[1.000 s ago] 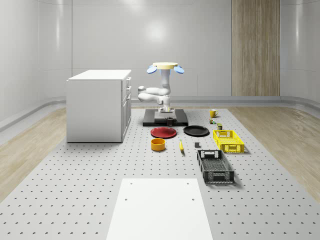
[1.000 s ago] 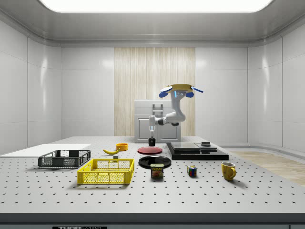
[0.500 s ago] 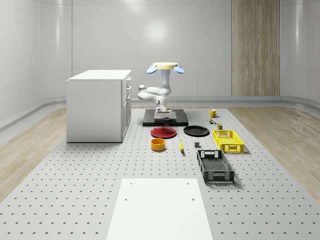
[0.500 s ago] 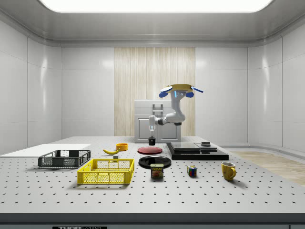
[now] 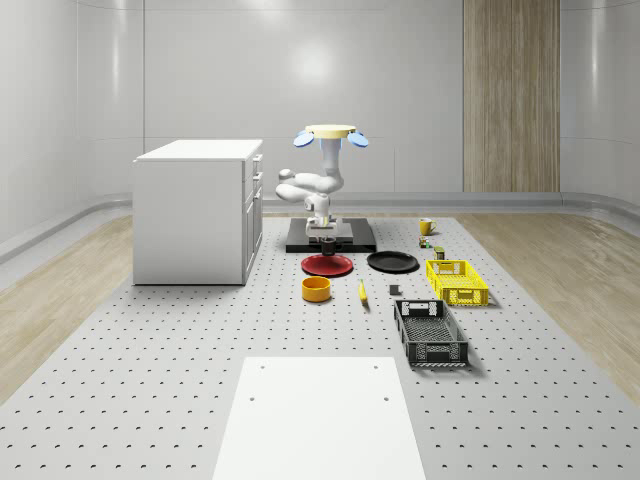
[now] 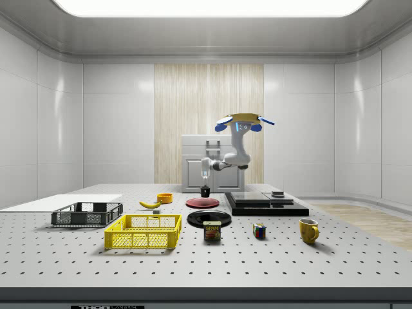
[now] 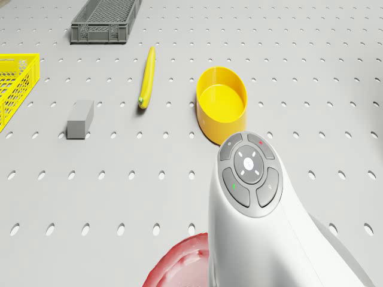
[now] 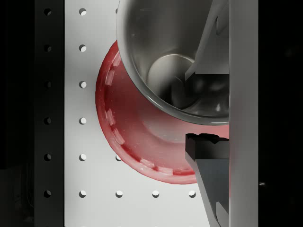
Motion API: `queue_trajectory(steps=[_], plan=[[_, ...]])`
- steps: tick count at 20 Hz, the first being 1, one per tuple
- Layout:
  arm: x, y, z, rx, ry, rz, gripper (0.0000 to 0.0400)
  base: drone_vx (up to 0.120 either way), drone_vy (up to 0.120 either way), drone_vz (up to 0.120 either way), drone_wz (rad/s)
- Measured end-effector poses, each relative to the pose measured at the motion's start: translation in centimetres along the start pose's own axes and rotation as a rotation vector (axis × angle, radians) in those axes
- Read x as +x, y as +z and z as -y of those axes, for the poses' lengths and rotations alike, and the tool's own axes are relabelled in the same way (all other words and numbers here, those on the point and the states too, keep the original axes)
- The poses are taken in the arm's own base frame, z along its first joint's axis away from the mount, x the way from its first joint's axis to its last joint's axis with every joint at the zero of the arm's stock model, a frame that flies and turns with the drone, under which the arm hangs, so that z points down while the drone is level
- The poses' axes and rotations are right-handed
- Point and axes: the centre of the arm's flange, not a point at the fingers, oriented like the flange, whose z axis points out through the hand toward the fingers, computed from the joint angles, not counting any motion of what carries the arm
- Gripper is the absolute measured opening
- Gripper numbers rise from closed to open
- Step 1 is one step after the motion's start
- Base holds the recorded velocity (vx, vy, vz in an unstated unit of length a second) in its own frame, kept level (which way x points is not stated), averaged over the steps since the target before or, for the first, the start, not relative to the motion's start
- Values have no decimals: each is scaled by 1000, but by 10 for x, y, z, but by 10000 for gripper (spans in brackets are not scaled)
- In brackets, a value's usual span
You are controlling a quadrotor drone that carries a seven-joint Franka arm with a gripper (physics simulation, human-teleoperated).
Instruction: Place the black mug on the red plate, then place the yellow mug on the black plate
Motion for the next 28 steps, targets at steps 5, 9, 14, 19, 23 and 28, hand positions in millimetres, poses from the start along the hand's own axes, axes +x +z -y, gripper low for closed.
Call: queue_trajectory(steps=[5,9,14,19,23,28], plan=[[2,16,-2,0,0,0,110,0,0,0,0],[3,27,-3,0,0,0,110,0,0,0,0],[4,31,-4,0,0,0,317,0,0,0,0],[4,16,-4,0,0,0,376,0,0,16,0],[4,4,-4,0,0,0,391,0,0,120,0],[4,-3,-4,0,0,0,397,0,24,120,0]])
